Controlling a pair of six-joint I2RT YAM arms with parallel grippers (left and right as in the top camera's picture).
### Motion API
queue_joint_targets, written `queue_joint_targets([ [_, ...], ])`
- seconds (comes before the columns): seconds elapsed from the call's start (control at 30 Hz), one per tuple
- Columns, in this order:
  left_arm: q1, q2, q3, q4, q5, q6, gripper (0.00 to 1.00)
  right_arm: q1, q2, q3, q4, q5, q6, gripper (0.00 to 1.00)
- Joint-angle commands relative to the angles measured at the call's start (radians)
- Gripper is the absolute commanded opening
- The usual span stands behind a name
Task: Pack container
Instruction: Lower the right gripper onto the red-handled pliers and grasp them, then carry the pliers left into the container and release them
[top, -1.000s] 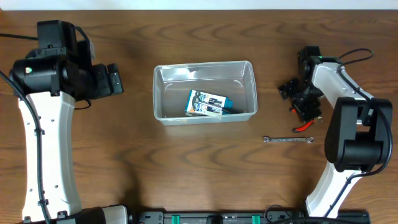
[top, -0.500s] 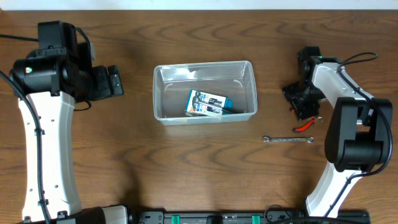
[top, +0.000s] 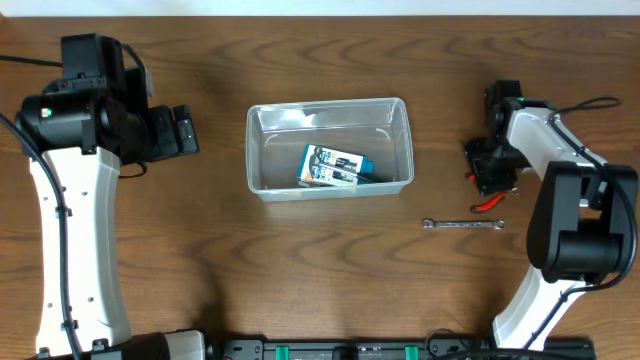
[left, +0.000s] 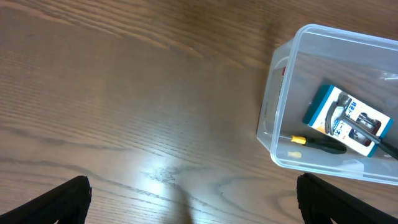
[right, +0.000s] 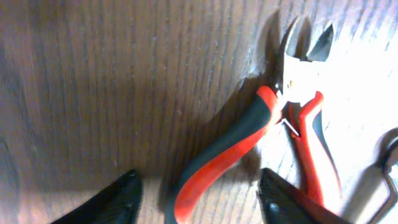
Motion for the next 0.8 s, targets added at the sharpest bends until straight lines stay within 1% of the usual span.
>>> queue_joint_targets([
  [0.0, 0.0, 0.004, 0.0, -0.003, -0.008, -0.005, 0.99, -0.014, 0.048, -0.08, 0.005, 0.044, 0.035, 0.55],
  [0.03, 0.0, 0.004, 0.0, -0.003, -0.008, -0.005, 0.98, -0.014, 0.048, -0.088, 0.013, 0.044, 0.035, 0.54],
  [0.1, 0.0, 0.004, 0.0, -0.003, -0.008, -0.005, 0.98, -0.014, 0.048, -0.096, 0.019, 0.044, 0.038, 0.47],
  [0.23, 0.0, 0.004, 0.0, -0.003, -0.008, -0.005, 0.98, -0.014, 0.048, -0.097, 0.024, 0.043, 0.037, 0.23],
  [0.3, 0.0, 0.004, 0.0, -0.003, -0.008, -0.005, 0.98, -0.014, 0.048, -0.097, 0.026, 0.041, 0.037, 0.15],
  [0.4, 0.0, 0.004, 0.0, -0.003, -0.008, -0.005, 0.98, -0.014, 0.048, -0.097, 0.026, 0.041, 0.037, 0.13],
  [0.53, 0.0, 0.004, 0.0, -0.003, -0.008, -0.005, 0.98, -0.014, 0.047, -0.097, 0.026, 0.041, -0.011, 0.04],
  [0.57, 0.0, 0.004, 0.0, -0.003, -0.008, -0.005, 0.98, -0.014, 0.047, -0.096, 0.026, 0.041, -0.039, 0.01],
  [0.67, 0.0, 0.004, 0.0, -0.003, -0.008, -0.005, 0.98, -0.014, 0.045, -0.084, 0.029, 0.042, -0.215, 0.01],
  [0.77, 0.0, 0.004, 0.0, -0.003, -0.008, -0.005, 0.98, -0.01, 0.039, -0.051, 0.033, 0.06, -0.353, 0.01],
])
